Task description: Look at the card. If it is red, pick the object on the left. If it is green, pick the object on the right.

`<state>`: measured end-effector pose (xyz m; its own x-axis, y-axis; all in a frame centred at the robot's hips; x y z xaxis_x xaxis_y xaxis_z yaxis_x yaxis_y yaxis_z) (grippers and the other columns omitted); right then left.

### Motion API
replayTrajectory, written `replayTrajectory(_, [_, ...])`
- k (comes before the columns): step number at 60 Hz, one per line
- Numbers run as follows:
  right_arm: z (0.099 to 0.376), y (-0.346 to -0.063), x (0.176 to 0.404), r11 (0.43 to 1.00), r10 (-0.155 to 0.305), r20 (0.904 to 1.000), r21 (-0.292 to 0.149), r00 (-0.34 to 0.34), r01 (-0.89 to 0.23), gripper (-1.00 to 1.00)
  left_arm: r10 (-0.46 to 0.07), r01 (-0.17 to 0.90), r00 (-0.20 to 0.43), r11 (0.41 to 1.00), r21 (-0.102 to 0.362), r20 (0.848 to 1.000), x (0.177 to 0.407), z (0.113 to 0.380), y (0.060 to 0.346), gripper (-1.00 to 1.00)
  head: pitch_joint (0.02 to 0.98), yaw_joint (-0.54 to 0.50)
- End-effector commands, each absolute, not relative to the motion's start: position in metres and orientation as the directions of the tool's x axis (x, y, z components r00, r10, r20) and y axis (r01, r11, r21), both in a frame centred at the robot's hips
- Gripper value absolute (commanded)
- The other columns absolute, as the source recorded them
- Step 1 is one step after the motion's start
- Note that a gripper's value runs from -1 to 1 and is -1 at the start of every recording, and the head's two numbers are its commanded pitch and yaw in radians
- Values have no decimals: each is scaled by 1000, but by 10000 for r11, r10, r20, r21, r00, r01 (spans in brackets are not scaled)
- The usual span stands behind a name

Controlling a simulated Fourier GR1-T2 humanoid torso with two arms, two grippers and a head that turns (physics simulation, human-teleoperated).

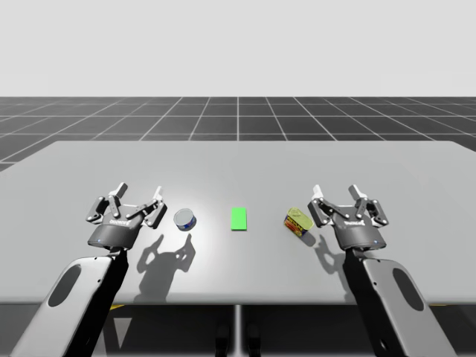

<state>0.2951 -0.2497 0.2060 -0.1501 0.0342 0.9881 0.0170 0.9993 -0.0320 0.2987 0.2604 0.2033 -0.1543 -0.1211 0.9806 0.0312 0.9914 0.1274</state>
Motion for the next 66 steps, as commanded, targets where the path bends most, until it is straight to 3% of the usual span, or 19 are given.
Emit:
replayTrajectory(1, [204, -249, 294, 9988, 293, 9892, -232, -1439, 440, -1000, -1245, 309, -1511, 9910, 1305, 9807, 299, 203, 260, -1000, 71, -3])
replayTrajectory(16, [205, -251, 297, 9984, 394, 9921, -343, -1195, 449, -1000, -1239, 312, -1491, 9910, 1299, 9810, 299, 203, 260, -1000, 152, -4])
replayTrajectory(48, [204, -253, 299, 9967, 616, 9910, -548, -1186, 605, -1000, -1263, 359, -1469, 9905, 1329, 9811, 300, 202, 259, -1000, 591, 4])
replayTrajectory(66, [204, -254, 300, 9958, 688, 9904, -609, -1202, 679, -1000, -1269, 401, -1452, 9902, 1340, 9812, 300, 202, 259, -1000, 777, -1])
